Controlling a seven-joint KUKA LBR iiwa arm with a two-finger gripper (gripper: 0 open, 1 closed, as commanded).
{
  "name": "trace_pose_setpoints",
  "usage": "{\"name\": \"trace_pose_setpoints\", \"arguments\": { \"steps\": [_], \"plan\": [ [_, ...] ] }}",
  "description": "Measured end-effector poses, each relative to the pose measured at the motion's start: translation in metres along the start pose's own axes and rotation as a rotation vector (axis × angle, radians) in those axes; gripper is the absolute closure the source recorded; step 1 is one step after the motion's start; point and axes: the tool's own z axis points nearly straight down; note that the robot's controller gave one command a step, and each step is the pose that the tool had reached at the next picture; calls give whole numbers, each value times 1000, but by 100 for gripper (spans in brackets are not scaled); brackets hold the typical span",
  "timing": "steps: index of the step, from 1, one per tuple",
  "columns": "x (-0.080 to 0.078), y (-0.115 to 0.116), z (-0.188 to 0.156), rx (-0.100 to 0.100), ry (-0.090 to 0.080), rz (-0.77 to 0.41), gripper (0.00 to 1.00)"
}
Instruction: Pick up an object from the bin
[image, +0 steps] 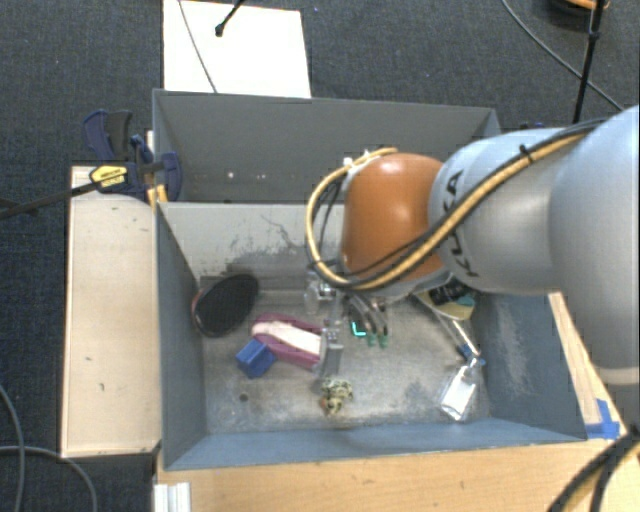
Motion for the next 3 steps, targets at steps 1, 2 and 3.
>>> {"name": "trace_pose_setpoints", "arguments": {
  "steps": [1,2,3],
  "plan": [
    [-8,44,60,-1,-2,216,0],
    [-9,43,59,-1,-5,221,100],
    [-18,70,-62,-4,-13,202,100]
  ]
}}
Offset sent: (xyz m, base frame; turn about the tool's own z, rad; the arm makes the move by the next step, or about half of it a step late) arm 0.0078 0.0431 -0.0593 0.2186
